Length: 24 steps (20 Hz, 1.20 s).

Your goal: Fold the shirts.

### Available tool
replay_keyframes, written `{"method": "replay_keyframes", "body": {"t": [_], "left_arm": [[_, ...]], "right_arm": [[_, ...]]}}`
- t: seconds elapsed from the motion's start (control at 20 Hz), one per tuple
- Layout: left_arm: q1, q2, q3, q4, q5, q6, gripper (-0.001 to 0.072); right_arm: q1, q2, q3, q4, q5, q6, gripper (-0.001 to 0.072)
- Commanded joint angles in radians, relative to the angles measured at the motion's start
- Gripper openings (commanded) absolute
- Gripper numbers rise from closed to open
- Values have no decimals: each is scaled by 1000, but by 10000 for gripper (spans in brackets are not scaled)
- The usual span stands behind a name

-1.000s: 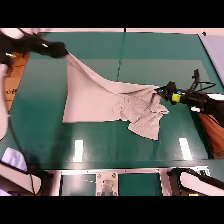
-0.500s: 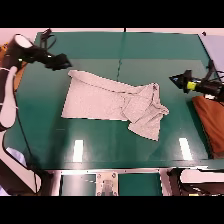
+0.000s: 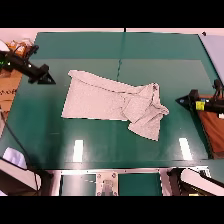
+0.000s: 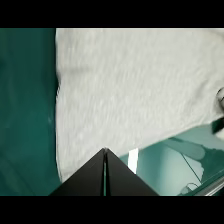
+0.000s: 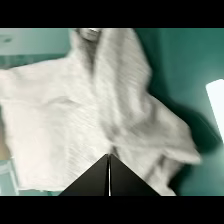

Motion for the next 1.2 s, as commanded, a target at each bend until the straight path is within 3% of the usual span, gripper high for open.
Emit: {"method": "replay_keyframes", "body": {"t": [0.0, 0.15, 0.3, 0.35, 0.4, 0.7, 1.05, 1.15], "left_arm": [[8, 196, -351, 65, 95, 45, 18], [8, 372, -633, 138, 241, 26, 18], [8, 431, -741, 132, 364, -56, 49], [8, 427, -752, 132, 393, -78, 326], [8, 427, -764, 132, 431, -115, 529], [7, 357, -836, 0, 533, -117, 532], [7, 253, -862, -199, 502, 13, 531], [7, 251, -862, -223, 509, 38, 530]], "right_arm": [[-47, 154, -115, -204, -48, 157, 12], [-60, 189, -150, -209, -49, 158, 13], [-60, 180, -153, -200, -51, 159, 38], [-60, 178, -153, -201, -50, 159, 142], [-60, 176, -153, -201, -50, 158, 216], [-60, 175, -153, -201, -83, 158, 210], [-60, 175, -157, -202, -111, 157, 216], [-60, 172, -173, -202, -111, 153, 317]]}}
